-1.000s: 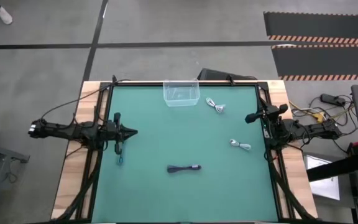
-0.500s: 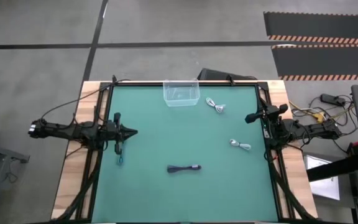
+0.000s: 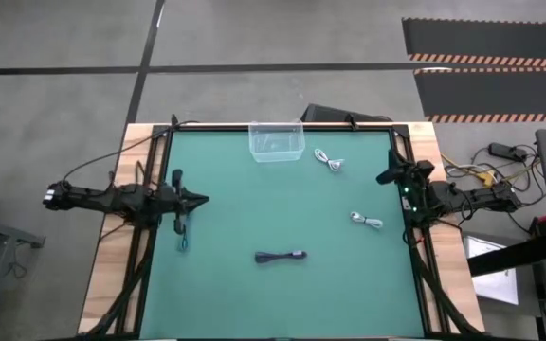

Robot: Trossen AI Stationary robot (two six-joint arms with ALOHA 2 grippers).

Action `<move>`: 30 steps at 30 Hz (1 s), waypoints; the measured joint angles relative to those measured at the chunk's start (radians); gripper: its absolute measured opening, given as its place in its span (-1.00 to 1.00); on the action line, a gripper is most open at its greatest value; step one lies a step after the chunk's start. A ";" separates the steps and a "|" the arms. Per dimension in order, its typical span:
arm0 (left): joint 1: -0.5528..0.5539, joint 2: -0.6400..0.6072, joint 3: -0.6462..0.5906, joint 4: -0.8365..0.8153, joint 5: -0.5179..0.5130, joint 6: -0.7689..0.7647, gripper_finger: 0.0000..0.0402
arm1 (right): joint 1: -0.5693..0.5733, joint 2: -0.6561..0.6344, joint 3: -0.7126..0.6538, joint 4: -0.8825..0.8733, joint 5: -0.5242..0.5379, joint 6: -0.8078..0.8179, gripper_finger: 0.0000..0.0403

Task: Pick and place USB-C Cables
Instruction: Put the purple charger cable into the transparent bin

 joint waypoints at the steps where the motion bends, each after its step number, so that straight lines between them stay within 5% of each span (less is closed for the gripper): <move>1: 0.000 0.000 0.000 0.035 0.000 0.000 -1.00 | 0.000 0.000 0.000 0.000 -0.002 0.054 -0.84; 7: 0.000 0.000 0.000 0.223 0.001 0.000 -1.00 | -0.002 0.001 0.000 0.000 -0.239 0.193 -0.84; 11: 0.000 0.000 0.000 0.298 0.002 0.002 -1.00 | -0.005 0.011 0.000 0.013 -0.279 0.198 -0.84; 19: 0.000 0.000 0.002 0.438 -0.005 0.004 -1.00 | -0.004 0.126 0.000 0.392 -0.617 -0.159 -0.84; 30: 0.000 0.000 0.002 0.570 -0.004 0.004 -1.00 | -0.004 0.280 0.051 0.491 -0.618 -0.426 -0.84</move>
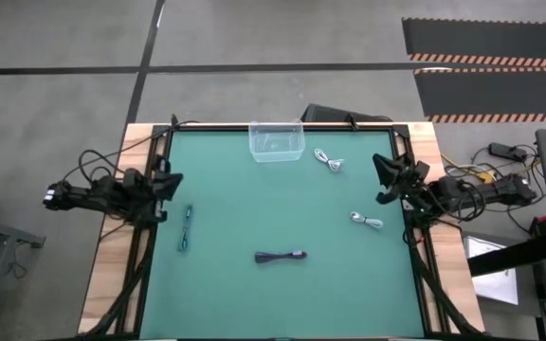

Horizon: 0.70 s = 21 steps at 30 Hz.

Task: Pick and place USB-C Cables
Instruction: Put the purple charger cable into the transparent bin

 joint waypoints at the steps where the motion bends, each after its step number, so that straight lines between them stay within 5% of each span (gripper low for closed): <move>1: 0.000 0.000 0.000 0.006 0.000 0.000 -1.00 | 0.000 0.008 0.005 0.001 -0.001 -0.019 -0.84; 12: 0.000 0.117 0.022 0.237 0.001 0.030 -1.00 | 0.000 0.053 0.015 0.003 -0.003 -0.107 -0.84; 21: 0.000 0.292 0.084 0.249 0.004 -0.001 -1.00 | 0.000 0.052 0.019 0.041 -0.003 -0.168 -0.84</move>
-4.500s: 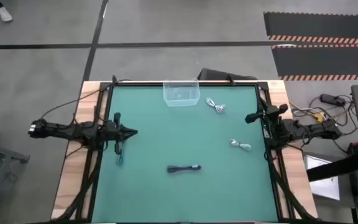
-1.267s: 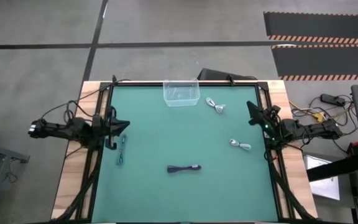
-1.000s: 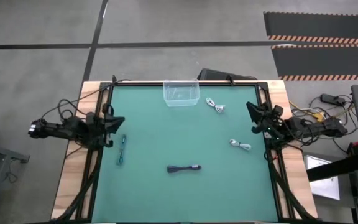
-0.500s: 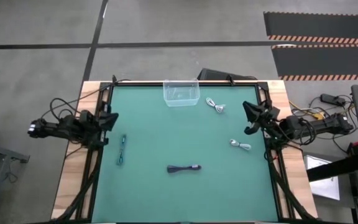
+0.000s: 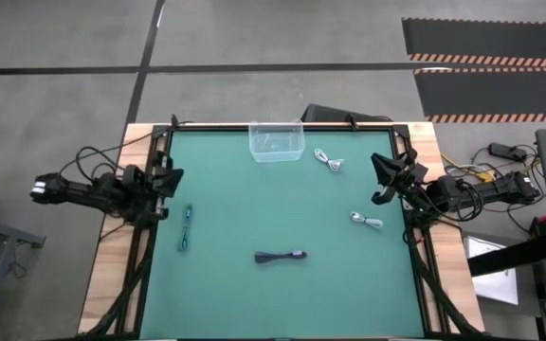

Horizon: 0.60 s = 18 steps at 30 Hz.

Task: Pick and place USB-C Cables
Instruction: Put the purple charger cable into the transparent bin

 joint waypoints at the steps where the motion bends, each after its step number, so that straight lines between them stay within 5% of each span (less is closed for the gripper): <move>1: 0.000 0.022 0.013 0.000 -0.002 0.000 -1.00 | 0.000 0.000 0.002 0.000 0.000 -0.011 -0.84; 12: 0.000 0.280 0.156 -0.081 -0.183 -0.066 -1.00 | 0.000 0.000 0.011 0.000 0.000 -0.153 -0.84; 18: 0.001 0.431 0.234 -0.170 -0.190 -0.159 -1.00 | 0.000 0.000 0.011 0.000 0.000 -0.181 -0.84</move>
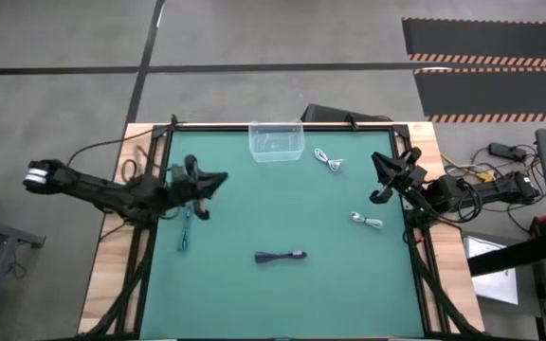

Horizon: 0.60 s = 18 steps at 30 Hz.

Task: Pick and place USB-C Cables
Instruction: Put the purple charger cable into the transparent bin

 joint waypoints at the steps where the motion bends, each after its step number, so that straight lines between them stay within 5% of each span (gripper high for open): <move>1: 0.000 0.019 0.024 -0.007 0.000 -0.017 -1.00 | 0.000 0.000 0.000 0.000 0.000 -0.014 -0.84; 18: 0.000 0.291 0.348 -0.402 0.066 -0.207 -1.00 | 0.000 0.001 0.000 -0.005 0.000 -0.064 -0.84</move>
